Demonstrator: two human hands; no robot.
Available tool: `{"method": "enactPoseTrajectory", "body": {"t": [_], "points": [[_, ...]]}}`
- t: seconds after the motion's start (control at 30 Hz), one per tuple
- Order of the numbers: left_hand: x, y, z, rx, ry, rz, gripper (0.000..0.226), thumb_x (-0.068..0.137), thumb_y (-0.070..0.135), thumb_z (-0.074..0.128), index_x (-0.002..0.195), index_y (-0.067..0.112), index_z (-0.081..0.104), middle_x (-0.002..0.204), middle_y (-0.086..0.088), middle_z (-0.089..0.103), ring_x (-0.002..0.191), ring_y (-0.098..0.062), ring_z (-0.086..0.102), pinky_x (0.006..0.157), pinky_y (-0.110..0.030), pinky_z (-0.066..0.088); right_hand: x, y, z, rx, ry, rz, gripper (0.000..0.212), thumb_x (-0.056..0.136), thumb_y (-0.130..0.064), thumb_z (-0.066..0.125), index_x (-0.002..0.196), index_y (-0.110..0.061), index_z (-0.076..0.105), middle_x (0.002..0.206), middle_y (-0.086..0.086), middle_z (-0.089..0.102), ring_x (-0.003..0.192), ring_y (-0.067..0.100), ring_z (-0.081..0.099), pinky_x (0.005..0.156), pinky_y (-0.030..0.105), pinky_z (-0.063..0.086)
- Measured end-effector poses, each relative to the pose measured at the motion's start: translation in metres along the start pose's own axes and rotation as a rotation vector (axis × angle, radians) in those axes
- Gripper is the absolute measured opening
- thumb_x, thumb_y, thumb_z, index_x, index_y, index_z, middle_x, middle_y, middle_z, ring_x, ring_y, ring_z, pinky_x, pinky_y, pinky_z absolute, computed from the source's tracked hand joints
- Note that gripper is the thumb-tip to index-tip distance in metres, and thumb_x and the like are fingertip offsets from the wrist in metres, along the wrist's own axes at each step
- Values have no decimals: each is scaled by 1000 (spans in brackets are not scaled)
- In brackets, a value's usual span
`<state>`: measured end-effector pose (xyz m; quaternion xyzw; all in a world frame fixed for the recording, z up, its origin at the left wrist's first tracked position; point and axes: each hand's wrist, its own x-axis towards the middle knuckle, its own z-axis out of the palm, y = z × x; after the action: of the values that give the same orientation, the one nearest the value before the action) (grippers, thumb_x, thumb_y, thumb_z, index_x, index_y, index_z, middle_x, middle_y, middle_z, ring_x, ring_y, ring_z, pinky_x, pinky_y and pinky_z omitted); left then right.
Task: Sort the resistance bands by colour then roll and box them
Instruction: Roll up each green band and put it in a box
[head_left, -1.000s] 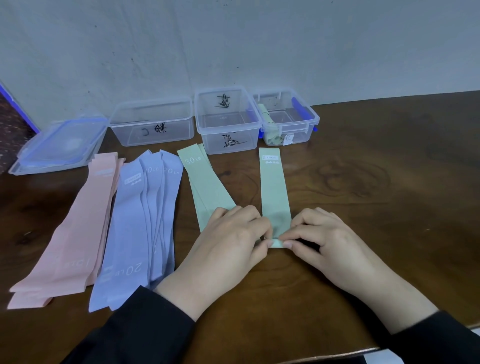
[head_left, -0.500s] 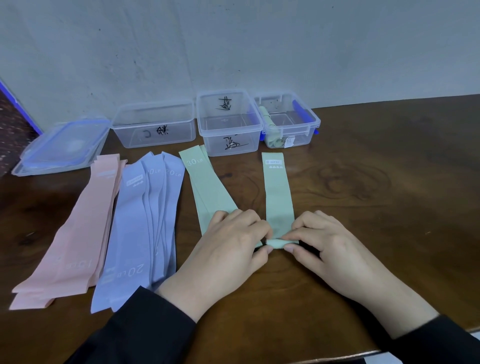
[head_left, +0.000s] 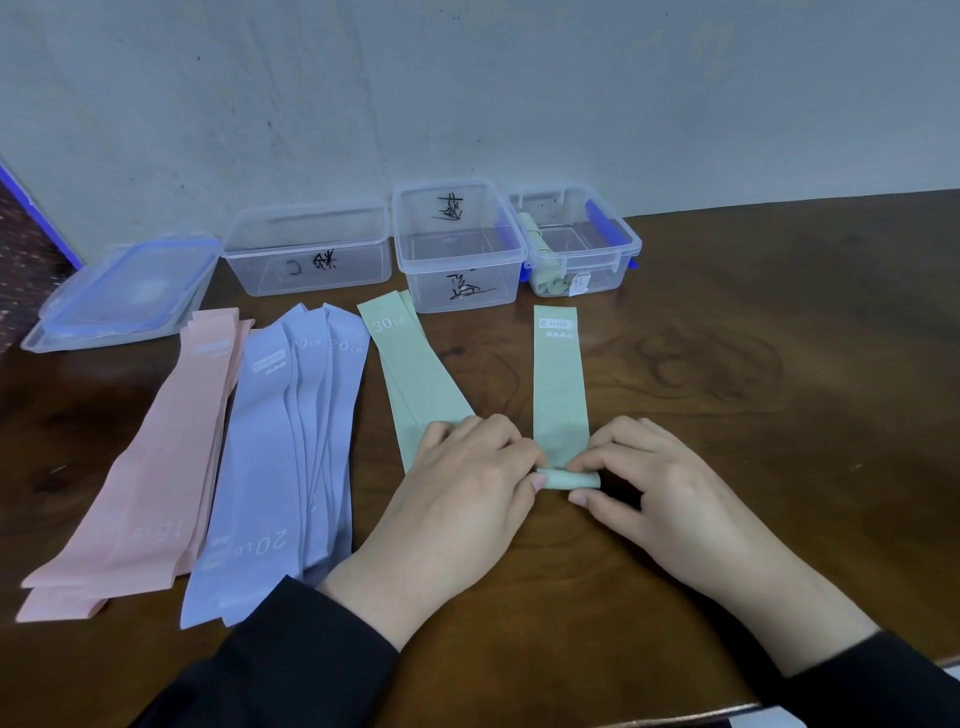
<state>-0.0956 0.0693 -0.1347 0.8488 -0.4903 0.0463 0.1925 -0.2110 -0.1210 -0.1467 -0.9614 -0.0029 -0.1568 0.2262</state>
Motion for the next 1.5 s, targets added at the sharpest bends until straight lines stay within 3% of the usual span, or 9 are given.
{"method": "enactPoseTrajectory", "body": {"t": [0.13,0.27,0.5,0.7,0.9,1.23,1.5], "points": [[0,0,0,13,-8,4,27,98,50,51,118,34,61,113,17,55,107,-4,48,99,-28,33,0,0,1,-21,3,-9,27,96,-39,59,115,-26,74,104,-20,56,97,11,56,84,34,52],[0,1,-1,34,-3,18,21,97,45,57,114,34,62,111,16,56,104,-6,49,98,-30,35,-1,0,2,-18,-5,-26,25,99,-38,58,115,-28,74,104,-21,55,96,10,55,83,34,51],[-1,1,0,32,6,3,18,101,39,50,112,33,63,110,16,56,103,-5,48,98,-29,34,0,-3,-2,-22,3,18,28,94,-45,58,115,-30,69,106,-23,56,99,7,55,85,26,50],[-1,0,1,37,8,-9,24,102,41,48,118,32,63,113,15,57,105,-6,50,99,-30,37,0,-1,0,-27,11,15,30,92,-43,63,116,-29,73,105,-22,56,99,9,55,86,30,53],[0,0,1,40,-13,-1,27,98,47,54,121,35,60,115,16,57,108,-6,49,99,-30,34,-1,0,2,-23,-3,-1,31,99,-43,54,116,-26,74,103,-20,55,96,13,55,83,34,51],[-1,0,2,33,-11,-2,29,103,46,44,119,34,64,113,16,56,106,-5,47,100,-31,36,-1,-2,-1,-14,-21,9,23,94,-45,60,111,-32,69,105,-23,55,98,11,55,85,33,51],[-1,0,2,27,-23,-5,26,101,47,46,122,36,58,117,18,54,109,-5,47,102,-27,31,-1,-3,0,-21,-19,16,33,99,-44,51,118,-27,71,107,-22,55,100,10,54,86,32,51]]}}
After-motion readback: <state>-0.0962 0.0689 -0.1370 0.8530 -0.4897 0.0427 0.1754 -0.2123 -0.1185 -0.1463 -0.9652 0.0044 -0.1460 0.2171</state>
